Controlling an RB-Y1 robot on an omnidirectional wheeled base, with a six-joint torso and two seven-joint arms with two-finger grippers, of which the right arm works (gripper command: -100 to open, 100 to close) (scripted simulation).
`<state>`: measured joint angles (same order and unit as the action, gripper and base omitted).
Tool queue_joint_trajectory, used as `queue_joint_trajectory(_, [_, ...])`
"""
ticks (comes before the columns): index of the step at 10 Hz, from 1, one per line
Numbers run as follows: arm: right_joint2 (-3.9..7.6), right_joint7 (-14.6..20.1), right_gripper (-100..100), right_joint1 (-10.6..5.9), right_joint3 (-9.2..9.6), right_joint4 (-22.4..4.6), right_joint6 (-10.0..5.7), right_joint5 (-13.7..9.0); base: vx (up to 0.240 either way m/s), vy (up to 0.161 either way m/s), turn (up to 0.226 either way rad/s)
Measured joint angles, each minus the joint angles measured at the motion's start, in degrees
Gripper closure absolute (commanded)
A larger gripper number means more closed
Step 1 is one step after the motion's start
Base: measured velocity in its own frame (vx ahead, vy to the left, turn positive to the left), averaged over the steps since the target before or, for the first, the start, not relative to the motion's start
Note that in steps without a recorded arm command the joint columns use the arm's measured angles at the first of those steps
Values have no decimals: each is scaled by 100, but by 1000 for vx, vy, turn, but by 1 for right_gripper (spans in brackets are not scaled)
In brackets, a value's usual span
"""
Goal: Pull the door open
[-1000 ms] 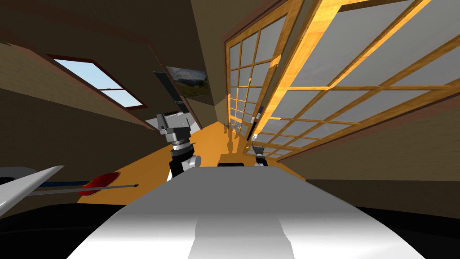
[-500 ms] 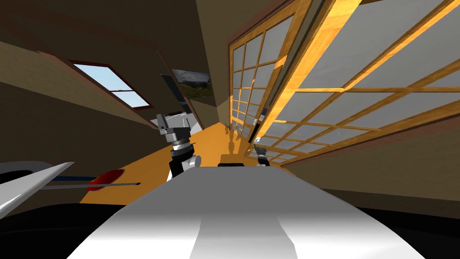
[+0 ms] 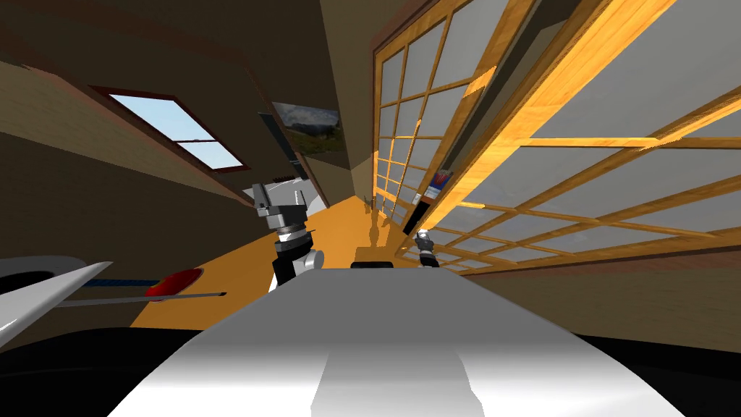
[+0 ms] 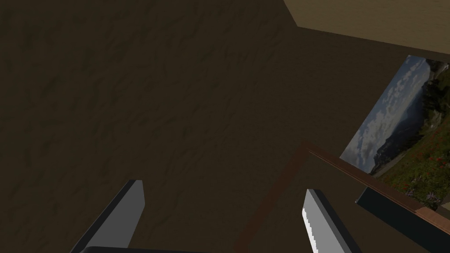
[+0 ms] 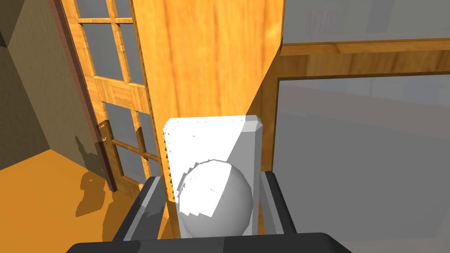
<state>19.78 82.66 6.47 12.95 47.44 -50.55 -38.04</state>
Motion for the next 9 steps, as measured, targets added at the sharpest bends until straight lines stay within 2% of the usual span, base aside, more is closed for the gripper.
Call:
queue_joint_trajectory(4, [-1, -7, 100, 0, 3, -16, 17, 1, -12, 1, 2])
queue_joint_trajectory(5, [-2, -5, 100, 3, 5, -18, 18, 1, -116, -29, 135])
queue_joint_trajectory(7, [107, 144, 100, 19, 97, -45, -79, 48, -169, -30, 116])
queue_joint_trajectory(9, [220, 286, 100, 124, 211, 29, -132, 99, -205, -17, 125])
